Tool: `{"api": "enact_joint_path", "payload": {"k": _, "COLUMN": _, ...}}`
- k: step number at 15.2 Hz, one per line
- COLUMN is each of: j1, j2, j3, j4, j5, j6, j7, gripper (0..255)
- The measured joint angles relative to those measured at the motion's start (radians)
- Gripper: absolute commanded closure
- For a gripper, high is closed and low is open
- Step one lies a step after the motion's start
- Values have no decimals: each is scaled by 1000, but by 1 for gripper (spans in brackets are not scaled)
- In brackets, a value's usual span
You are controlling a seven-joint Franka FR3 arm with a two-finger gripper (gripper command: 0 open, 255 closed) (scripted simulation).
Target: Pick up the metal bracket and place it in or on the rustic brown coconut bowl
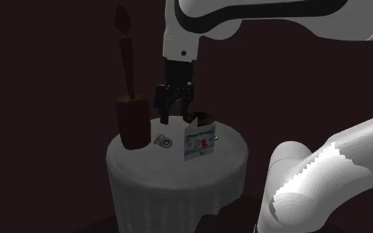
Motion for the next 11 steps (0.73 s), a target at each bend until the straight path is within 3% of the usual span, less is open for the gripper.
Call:
{"api": "enact_joint_path", "payload": {"k": 4, "j1": -9, "j2": 27, "j3": -11, "j4": -36, "j5": -34, "j6": 67, "j7": -37, "gripper": 0}}
{"api": "enact_joint_path", "payload": {"k": 11, "j1": -41, "j2": 151, "j3": -49, "j4": -108, "j5": -145, "j6": 290, "j7": -138, "gripper": 0}}
